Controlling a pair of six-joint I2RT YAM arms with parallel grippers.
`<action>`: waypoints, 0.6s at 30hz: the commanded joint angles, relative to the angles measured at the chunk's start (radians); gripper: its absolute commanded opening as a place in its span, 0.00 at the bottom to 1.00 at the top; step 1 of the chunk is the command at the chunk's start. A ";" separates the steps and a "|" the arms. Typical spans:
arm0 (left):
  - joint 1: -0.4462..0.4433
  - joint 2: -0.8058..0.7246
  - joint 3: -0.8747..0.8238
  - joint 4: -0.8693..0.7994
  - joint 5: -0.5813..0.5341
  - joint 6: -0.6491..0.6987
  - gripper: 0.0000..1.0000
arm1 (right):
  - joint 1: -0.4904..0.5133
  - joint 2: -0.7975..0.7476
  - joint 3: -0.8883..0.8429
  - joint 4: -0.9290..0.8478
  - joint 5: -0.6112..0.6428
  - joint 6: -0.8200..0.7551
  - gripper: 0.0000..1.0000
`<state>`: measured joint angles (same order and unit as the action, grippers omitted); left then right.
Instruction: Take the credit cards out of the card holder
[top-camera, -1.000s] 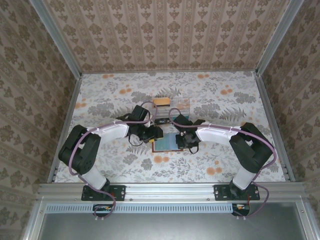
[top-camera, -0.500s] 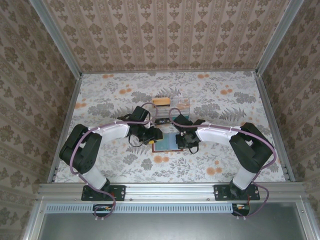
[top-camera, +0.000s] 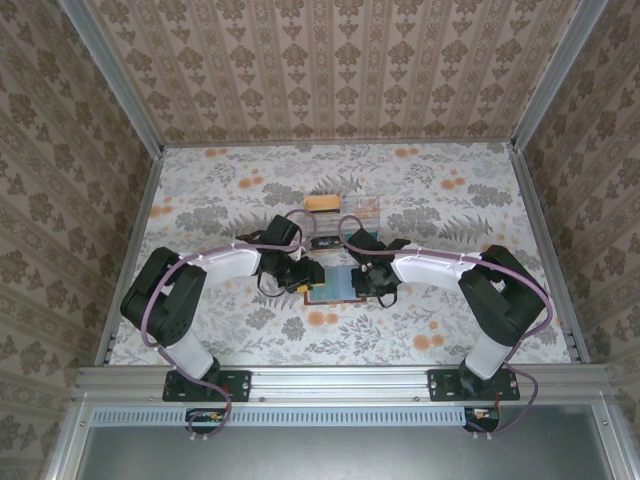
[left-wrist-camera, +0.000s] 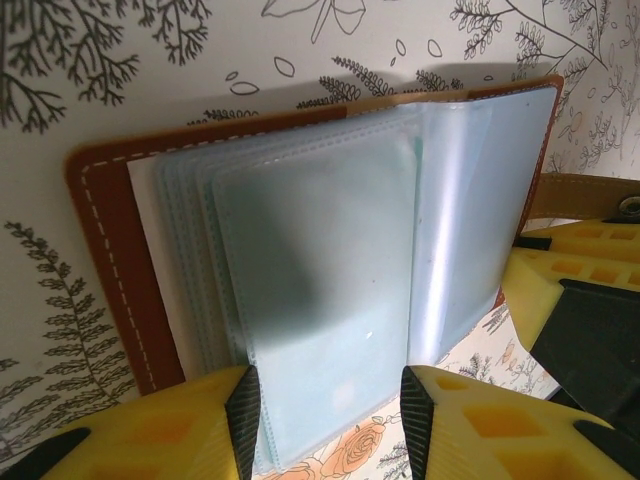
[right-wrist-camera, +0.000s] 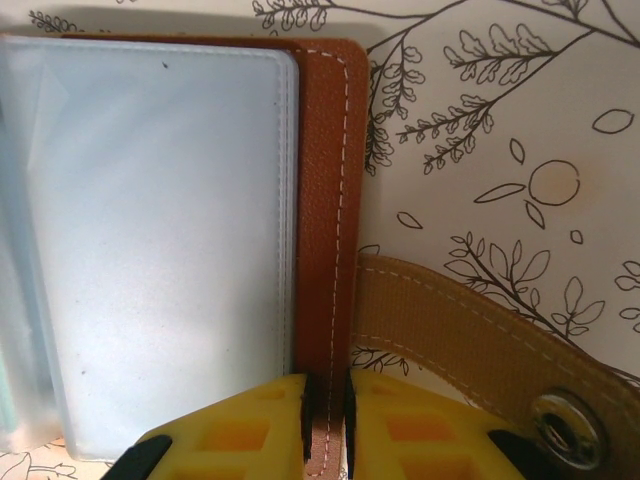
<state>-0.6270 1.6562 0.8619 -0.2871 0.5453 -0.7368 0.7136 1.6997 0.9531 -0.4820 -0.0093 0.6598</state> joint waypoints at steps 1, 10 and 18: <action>-0.008 0.032 -0.009 -0.005 0.020 0.021 0.44 | 0.009 0.037 -0.019 0.005 -0.018 0.018 0.19; -0.024 0.051 0.005 0.054 0.060 0.020 0.45 | 0.013 0.041 -0.020 0.005 -0.020 0.021 0.19; -0.033 0.036 0.029 0.063 0.082 0.024 0.51 | 0.014 0.041 -0.022 0.006 -0.020 0.024 0.19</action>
<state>-0.6437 1.6852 0.8658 -0.2237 0.6037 -0.7364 0.7147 1.7004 0.9531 -0.4816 -0.0093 0.6628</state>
